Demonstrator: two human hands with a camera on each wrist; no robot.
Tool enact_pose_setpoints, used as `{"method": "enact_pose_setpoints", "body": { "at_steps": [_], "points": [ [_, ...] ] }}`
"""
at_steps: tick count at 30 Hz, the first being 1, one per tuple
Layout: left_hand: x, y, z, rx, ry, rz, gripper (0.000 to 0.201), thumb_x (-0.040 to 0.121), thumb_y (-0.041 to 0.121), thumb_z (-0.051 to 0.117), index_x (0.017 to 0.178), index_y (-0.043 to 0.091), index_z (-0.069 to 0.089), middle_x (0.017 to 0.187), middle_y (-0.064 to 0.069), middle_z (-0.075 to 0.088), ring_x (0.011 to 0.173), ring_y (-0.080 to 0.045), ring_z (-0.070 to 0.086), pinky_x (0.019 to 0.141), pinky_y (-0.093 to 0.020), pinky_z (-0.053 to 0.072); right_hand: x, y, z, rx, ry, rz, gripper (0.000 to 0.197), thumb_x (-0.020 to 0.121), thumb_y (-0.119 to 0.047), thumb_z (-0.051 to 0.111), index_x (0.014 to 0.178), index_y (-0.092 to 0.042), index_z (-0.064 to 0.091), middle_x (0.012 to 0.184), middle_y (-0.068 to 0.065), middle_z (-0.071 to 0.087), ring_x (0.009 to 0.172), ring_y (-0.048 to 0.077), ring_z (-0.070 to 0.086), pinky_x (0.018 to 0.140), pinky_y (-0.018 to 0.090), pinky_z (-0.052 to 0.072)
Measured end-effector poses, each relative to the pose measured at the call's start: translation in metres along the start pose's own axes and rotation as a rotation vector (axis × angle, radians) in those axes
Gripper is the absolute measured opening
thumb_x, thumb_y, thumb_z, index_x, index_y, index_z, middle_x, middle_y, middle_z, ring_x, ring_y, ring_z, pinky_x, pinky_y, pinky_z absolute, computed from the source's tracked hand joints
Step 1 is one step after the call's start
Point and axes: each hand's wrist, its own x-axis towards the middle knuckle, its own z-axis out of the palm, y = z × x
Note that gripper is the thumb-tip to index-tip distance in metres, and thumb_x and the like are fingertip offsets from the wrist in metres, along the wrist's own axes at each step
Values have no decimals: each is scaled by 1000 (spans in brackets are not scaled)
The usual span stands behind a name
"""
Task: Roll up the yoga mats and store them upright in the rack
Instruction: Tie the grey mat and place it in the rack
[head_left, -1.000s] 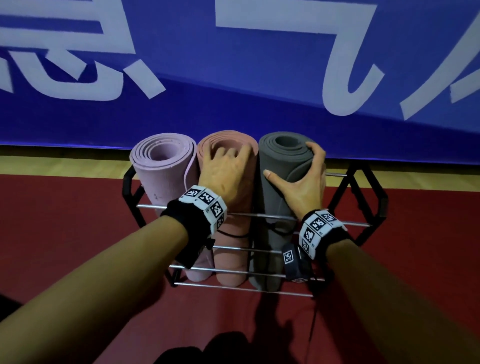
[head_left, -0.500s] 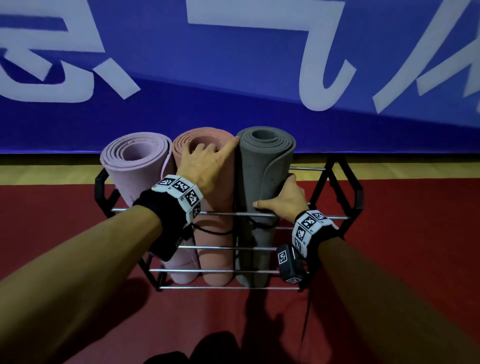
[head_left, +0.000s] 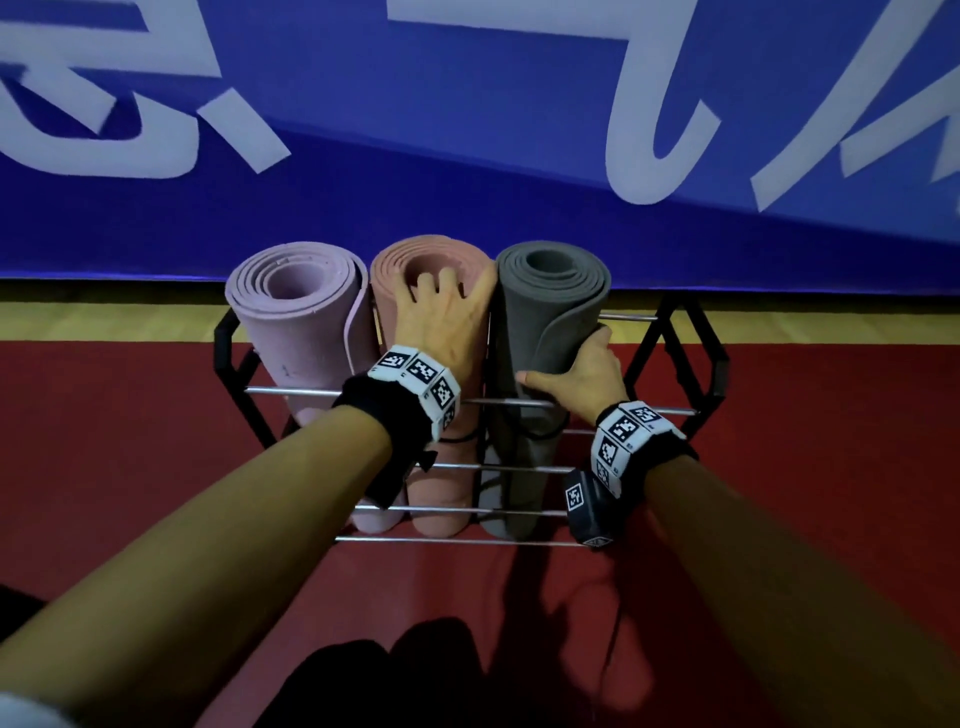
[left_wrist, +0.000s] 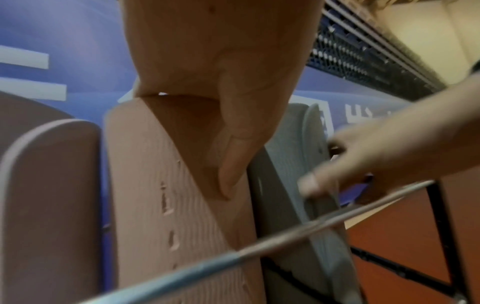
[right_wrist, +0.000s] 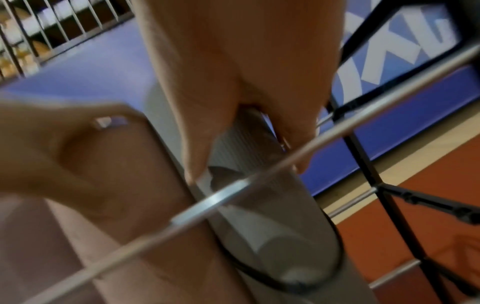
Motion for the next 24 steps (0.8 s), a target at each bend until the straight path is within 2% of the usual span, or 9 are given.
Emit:
{"method": "enact_pose_setpoints", "body": {
  "at_steps": [3, 5, 7, 9, 13, 16, 19, 21, 24],
  "points": [
    [-2, -1, -3, 15, -13, 29, 93, 82, 30, 66, 155, 29, 7, 128, -16, 49, 118, -39, 48, 105, -61, 31, -11, -13, -12, 146, 170, -200, 127, 68, -24, 92, 159, -25, 3, 155, 17, 32, 142, 30, 34, 114, 37, 31],
    [-5, -1, -3, -6, -5, 39, 93, 83, 33, 65, 155, 30, 6, 129, -15, 48, 120, -39, 47, 108, -62, 29, -13, -20, -17, 86, 212, -311, 115, 77, -21, 86, 159, -34, 6, 157, 15, 27, 142, 27, 33, 111, 32, 30],
    [-7, -1, -1, -12, -21, 34, 94, 85, 32, 64, 156, 30, 3, 132, -13, 47, 124, -37, 45, 112, -63, 24, -16, -24, -16, -83, 136, -326, 96, 87, -25, 78, 160, -29, 16, 163, 15, 13, 149, 29, 24, 115, 31, 27],
    [-8, 0, 1, -12, -19, 20, 96, 84, 29, 66, 156, 30, 4, 132, -10, 48, 123, -36, 46, 112, -63, 25, -19, -20, -10, -193, 77, -300, 91, 90, -21, 73, 160, -29, 16, 166, 16, 0, 152, 33, 18, 118, 35, 26],
    [-10, -2, 3, -12, -4, 8, 95, 83, 29, 69, 155, 32, 7, 129, -10, 49, 120, -36, 47, 110, -63, 26, -15, -19, -13, -259, 144, -355, 78, 86, -14, 74, 152, -23, 33, 161, 21, 14, 146, 44, 24, 119, 48, 30],
    [-12, -4, 1, -29, -17, 13, 91, 86, 23, 64, 156, 32, 7, 131, -13, 49, 123, -37, 45, 112, -61, 24, -5, -18, -21, -137, 125, -419, 81, 73, -16, 84, 140, -15, 39, 149, 17, 31, 138, 32, 36, 114, 49, 36],
    [-12, -8, 1, -39, 11, 21, 92, 84, 24, 66, 156, 33, 7, 129, -14, 50, 122, -36, 46, 112, -59, 25, -1, -14, -27, -31, 82, -388, 107, 67, -23, 92, 152, -29, 27, 151, 14, 22, 139, 30, 34, 117, 36, 30],
    [-11, -9, 3, -45, 20, 21, 94, 82, 26, 68, 155, 34, 8, 127, -13, 50, 120, -36, 47, 113, -61, 24, 0, -11, -25, -60, 54, -329, 106, 67, -32, 92, 152, -40, 28, 154, 17, 15, 139, 40, 33, 116, 42, 31],
    [-14, -9, 4, -82, 15, -24, 92, 82, 31, 67, 153, 39, 9, 127, -13, 47, 126, -37, 42, 111, -71, 10, 1, -8, -16, 7, 58, -328, 102, 61, -41, 94, 144, -39, 33, 146, 13, 29, 133, 36, 39, 113, 49, 37]
  ]
}}
